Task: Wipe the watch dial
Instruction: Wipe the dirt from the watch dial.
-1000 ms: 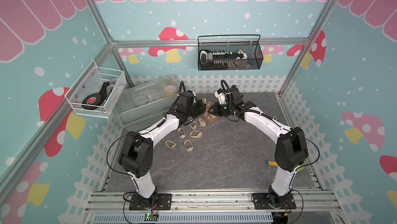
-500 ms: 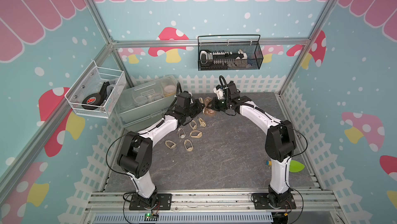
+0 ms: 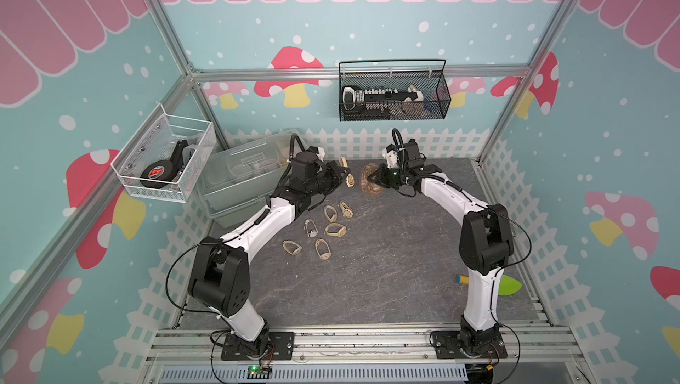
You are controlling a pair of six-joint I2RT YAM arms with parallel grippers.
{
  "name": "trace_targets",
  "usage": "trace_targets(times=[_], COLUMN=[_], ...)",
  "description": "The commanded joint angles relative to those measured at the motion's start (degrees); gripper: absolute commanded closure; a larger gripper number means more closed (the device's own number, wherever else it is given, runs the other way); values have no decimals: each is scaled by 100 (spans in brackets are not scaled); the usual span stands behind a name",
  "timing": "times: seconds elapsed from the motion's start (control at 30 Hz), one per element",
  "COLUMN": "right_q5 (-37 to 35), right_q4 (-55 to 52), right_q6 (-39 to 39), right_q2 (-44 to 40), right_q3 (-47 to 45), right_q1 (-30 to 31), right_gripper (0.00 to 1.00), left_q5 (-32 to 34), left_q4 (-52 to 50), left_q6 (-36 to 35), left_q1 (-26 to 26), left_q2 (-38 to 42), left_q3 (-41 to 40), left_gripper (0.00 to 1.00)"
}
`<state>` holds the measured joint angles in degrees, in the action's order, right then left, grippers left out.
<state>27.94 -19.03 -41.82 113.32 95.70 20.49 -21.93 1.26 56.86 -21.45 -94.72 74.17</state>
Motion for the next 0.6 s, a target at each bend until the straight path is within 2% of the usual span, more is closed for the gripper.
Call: trace_targets(times=[0.0, 0.3, 0.57], right_q5=[69, 9, 31], right_q4=[193, -13, -13], right_q6=[-10, 104, 100], right_q2=[-642, -1298, -1053], right_q3=[-386, -690, -429], right_q1=[84, 582, 822], right_gripper=[100, 100, 100], left_q5=[-90, -118, -118], left_q4=[176, 396, 424], left_q6=[88, 220, 237], left_q1=[14, 17, 18], left_q2=[-69, -292, -302], left_q3=[105, 89, 81], left_gripper=[100, 100, 100])
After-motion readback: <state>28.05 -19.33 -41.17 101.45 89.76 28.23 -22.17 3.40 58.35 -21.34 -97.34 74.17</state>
